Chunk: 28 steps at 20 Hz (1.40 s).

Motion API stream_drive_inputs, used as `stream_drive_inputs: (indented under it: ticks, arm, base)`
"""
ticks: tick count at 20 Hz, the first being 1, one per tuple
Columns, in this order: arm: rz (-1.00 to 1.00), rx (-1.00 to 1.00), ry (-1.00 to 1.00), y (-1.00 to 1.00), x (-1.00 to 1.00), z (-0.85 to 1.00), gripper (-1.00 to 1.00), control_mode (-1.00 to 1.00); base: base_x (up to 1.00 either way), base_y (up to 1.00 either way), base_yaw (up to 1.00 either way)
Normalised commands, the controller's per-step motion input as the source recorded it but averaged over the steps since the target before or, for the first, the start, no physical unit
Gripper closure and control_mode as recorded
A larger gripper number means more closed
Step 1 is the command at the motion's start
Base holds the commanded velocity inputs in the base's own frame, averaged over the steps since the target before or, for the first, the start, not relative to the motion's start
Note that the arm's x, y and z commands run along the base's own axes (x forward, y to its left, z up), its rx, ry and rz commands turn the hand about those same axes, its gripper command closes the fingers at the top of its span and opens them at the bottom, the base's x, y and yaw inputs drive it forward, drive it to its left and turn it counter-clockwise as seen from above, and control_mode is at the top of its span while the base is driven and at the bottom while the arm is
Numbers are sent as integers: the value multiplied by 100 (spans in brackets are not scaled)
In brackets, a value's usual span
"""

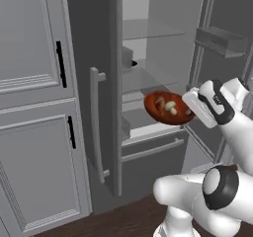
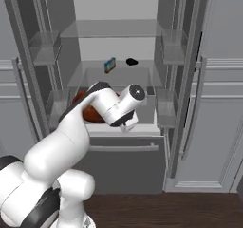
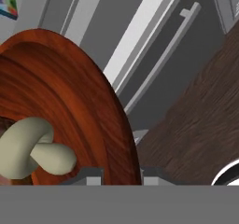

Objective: Pick the chicken drumstick and mushroom from their plates and place them in the bowl. Then put the bowl in the fridge.

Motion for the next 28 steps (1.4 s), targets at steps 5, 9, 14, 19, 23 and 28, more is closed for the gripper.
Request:
stream_drive_inputs:
  ticks: [5,9,14,19,23,28]
  arm:
    - [0,0,0,0,0,0,100,100]
    - [0,0,0,0,0,0,100,100]
    - [0,0,0,0,0,0,100,100]
    - [0,0,0,0,0,0,100,100]
    - [0,0,0,0,0,0,100,100]
    - [0,0,0,0,0,0,100,100]
  base:
    - [42,-9,11]
    - [26,-28,20]
    - [11,-47,21]
    - [45,-7,4]
    - [53,-1,0]
    - [53,-1,0]
